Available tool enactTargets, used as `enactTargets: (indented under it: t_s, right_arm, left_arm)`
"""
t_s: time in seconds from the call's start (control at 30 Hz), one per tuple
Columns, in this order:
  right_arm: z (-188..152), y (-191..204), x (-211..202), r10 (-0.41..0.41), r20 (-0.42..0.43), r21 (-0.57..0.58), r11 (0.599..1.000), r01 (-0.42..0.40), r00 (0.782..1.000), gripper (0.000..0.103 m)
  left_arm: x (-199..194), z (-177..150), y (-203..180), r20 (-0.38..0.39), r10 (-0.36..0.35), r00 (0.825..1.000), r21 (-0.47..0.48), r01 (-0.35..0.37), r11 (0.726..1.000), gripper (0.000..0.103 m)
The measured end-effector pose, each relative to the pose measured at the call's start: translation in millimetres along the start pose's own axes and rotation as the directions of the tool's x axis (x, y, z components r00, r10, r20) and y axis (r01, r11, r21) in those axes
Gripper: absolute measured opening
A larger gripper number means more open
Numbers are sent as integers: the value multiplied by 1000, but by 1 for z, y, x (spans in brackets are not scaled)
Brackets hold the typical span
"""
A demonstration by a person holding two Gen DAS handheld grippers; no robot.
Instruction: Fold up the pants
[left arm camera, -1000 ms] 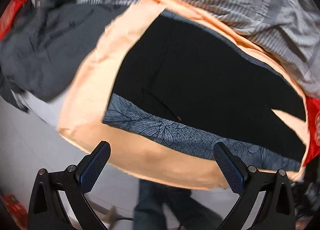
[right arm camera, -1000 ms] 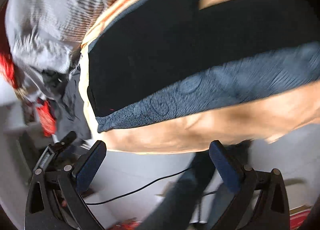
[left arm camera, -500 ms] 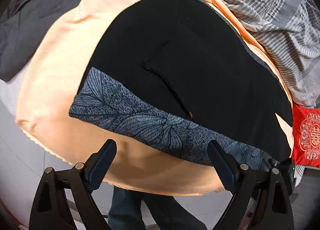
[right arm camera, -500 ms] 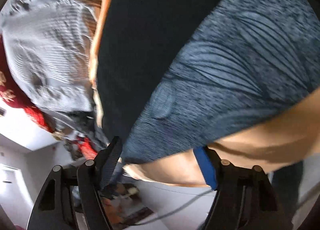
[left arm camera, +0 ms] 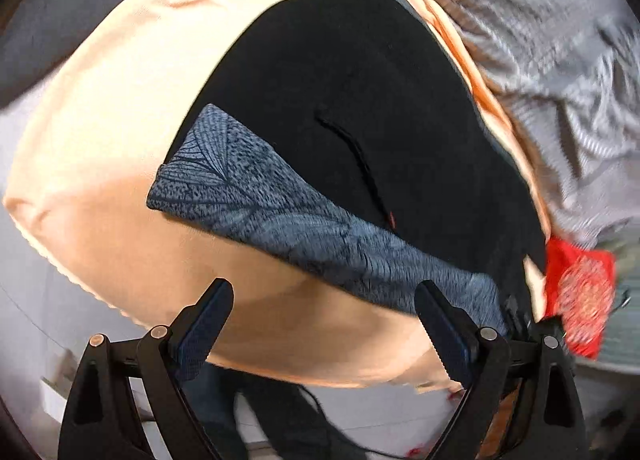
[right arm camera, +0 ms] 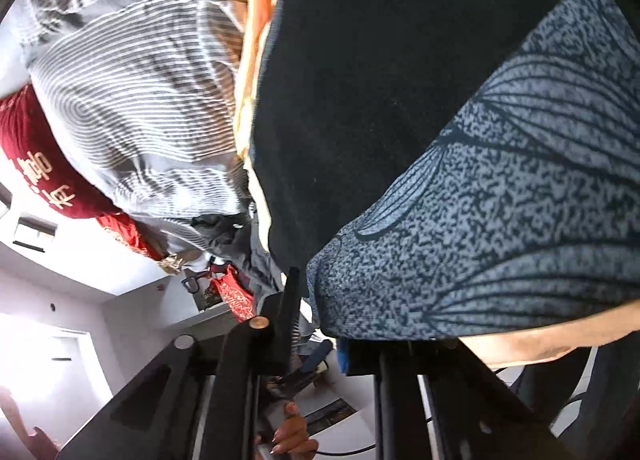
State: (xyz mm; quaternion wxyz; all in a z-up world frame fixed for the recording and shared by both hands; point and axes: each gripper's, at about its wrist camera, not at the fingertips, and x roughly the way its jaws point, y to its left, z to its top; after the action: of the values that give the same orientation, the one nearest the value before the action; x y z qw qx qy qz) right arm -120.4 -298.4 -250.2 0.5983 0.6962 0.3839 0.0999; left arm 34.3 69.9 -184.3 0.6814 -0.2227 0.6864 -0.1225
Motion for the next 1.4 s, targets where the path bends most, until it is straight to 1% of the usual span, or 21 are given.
enactTargets:
  t_s: [0.13, 0.3, 0.37, 0.43, 0.5, 0.53, 0.6, 0.67, 0.7, 0.77, 0.8, 0.9, 0.97, 1.0, 1.07, 1.1, 1.2, 1.3, 1.37, 1.4]
  right_arm:
    - [2, 14, 0, -11, -15, -34, 999, 10, 1000, 15]
    - [2, 19, -6, 33, -11, -29, 999, -33, 999, 15]
    - [1, 20, -8, 49, -9, -25, 998, -49, 999, 15]
    - [0, 19, -11, 54, -9, -26, 998, -54, 999, 15]
    - [-2, 20, -11, 47, -10, -32, 998, -47, 999, 15]
    - [-2, 21, -11, 38, -11, -32, 999, -39, 999, 15]
    - [-2, 22, -12, 15, -12, -36, 999, -16, 1000, 15]
    - [-2, 26, -11, -28, -14, -55, 998, 27, 1000, 15]
    - [-2, 29, -11, -54, -17, -67, 996, 52, 998, 15]
    - [-2, 35, -12, -92, -20, -96, 991, 90, 996, 14]
    - [0, 39, -13, -108, -21, -112, 988, 105, 994, 12]
    - [9, 57, -17, -118, -30, -148, 983, 113, 993, 12]
    - [23, 77, -17, -131, -48, -188, 975, 120, 990, 12]
    - [31, 85, -16, -135, -58, -204, 971, 121, 989, 12]
    - [55, 108, -11, -158, -88, -240, 962, 133, 984, 12]
    - [64, 117, -9, -164, -99, -254, 958, 134, 982, 12]
    - [109, 139, 7, -199, -151, -278, 949, 152, 968, 12]
    - [163, 141, 31, -232, -197, -243, 953, 182, 952, 12]
    - [190, 137, 48, -252, -220, -224, 953, 203, 942, 12]
    - [203, 133, 57, -264, -223, -213, 952, 218, 938, 12]
  left_arm:
    - [6, 14, 4, 21, -52, 998, -54, 53, 997, 94]
    - [19, 17, 8, -2, -121, 993, -135, 119, 984, 94]
    - [21, 14, 5, -7, -135, 991, -143, 133, 981, 94]
    - [26, 14, 3, -8, -152, 988, -154, 149, 977, 80]
    - [30, 17, 0, -18, -185, 983, -164, 180, 970, 47]
    - [30, 19, 0, -18, -189, 982, -163, 183, 970, 43]
    - [23, 24, -5, -3, -138, 990, -121, 137, 983, 20]
    - [12, 25, -10, 10, -118, 993, -83, 119, 989, 20]
    - [6, 25, -12, 19, -113, 993, -62, 114, 992, 18]
    - [-9, 26, -25, 39, -90, 995, 7, 90, 996, 16]
    - [-18, 28, -38, 56, -74, 996, 58, 70, 996, 16]
    - [-32, 42, -68, 82, -42, 996, 141, 30, 990, 16]
    - [-39, 54, -83, 100, -42, 994, 156, 26, 987, 16]
    - [-44, 66, -96, 122, -45, 992, 164, 24, 986, 16]
    - [-46, 85, -113, 147, -43, 988, 177, 17, 984, 16]
    - [-44, 99, -125, 160, -34, 987, 185, 3, 983, 16]
    - [-30, 136, -148, 190, -14, 982, 183, -22, 983, 16]
    - [1, 174, -161, 226, 49, 973, 187, -93, 978, 16]
    - [23, 190, -165, 232, 87, 969, 175, -129, 976, 16]
    - [36, 199, -166, 226, 110, 968, 166, -150, 975, 19]
